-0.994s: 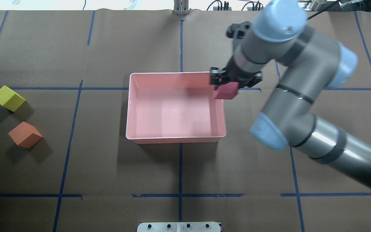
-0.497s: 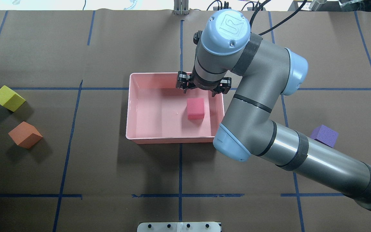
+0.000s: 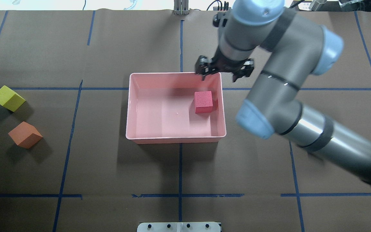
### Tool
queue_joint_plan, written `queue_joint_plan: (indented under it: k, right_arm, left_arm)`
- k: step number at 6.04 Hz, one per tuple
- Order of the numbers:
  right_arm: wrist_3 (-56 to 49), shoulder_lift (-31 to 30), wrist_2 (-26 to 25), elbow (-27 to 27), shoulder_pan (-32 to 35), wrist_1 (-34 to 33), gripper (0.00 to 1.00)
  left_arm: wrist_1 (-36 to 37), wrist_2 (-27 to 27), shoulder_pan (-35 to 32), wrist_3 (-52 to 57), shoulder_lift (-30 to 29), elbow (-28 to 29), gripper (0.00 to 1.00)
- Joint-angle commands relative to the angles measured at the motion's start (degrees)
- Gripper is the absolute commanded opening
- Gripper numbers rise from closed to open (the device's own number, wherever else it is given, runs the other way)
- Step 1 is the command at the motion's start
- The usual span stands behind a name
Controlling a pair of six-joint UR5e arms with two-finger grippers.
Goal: Place blocks into pink bin with both arms
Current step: 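Raise the right gripper and withdraw it from the bin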
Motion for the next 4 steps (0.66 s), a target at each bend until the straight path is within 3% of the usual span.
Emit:
queue_joint_plan:
  k: [1, 2, 4]
  right_arm:
    - [-20.8, -9.4, 10.8, 2.6, 12.1, -0.3, 1.00]
    - [-33.1, -14.5, 13.4, 2.6, 17.6, -0.3, 1.00]
    - [-55.5, -25.1, 13.8, 2.7, 26.7, -0.2, 1.00]
  left_arm:
    - [-2.6, -0.3, 0.1, -0.4, -4.1, 1.2, 1.00]
    - [-4.2, -0.3, 2.1, -2.3, -4.5, 0.6, 1.00]
    - [-8.7, 0.3, 14.1, -2.5, -4.6, 1.4, 1.00]
